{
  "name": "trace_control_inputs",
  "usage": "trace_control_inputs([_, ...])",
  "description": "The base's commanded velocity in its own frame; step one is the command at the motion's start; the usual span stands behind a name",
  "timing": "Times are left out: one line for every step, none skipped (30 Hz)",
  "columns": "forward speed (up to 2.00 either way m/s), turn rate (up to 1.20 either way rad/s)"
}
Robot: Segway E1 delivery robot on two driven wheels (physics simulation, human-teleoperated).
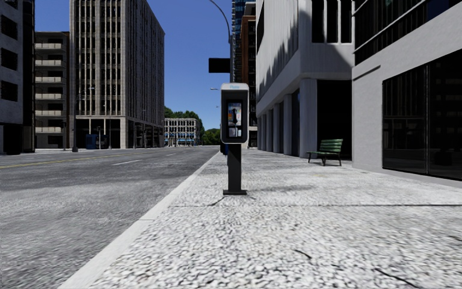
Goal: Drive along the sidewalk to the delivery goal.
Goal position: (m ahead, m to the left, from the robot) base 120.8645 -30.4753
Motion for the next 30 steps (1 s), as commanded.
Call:
trace_control_inputs([0.74,-0.11])
trace_control_inputs([0.75,-0.13])
trace_control_inputs([0.75,-0.13])
trace_control_inputs([0.75,-0.25])
trace_control_inputs([0.75,-0.42])
trace_control_inputs([0.75,-0.42])
trace_control_inputs([0.75,-0.47])
trace_control_inputs([0.75,-0.48])
trace_control_inputs([0.75,-0.48])
trace_control_inputs([0.75,-0.48])
trace_control_inputs([0.75,-0.48])
trace_control_inputs([0.75,-0.48])
trace_control_inputs([0.75,-0.48])
trace_control_inputs([0.75,-0.48])
trace_control_inputs([0.75,-0.48])
trace_control_inputs([0.75,-0.48])
trace_control_inputs([0.75,-0.48])
trace_control_inputs([0.75,-0.48])
trace_control_inputs([0.75,-0.48])
trace_control_inputs([0.75,-0.48])
trace_control_inputs([0.75,-0.48])
trace_control_inputs([0.75,-0.48])
trace_control_inputs([0.75,-0.48])
trace_control_inputs([0.75,-0.48])
trace_control_inputs([0.76,-0.48])
trace_control_inputs([0.76,-0.48])
trace_control_inputs([0.77,-0.48])
trace_control_inputs([0.78,-0.48])
trace_control_inputs([0.78,-0.48])
trace_control_inputs([0.79,-0.48])
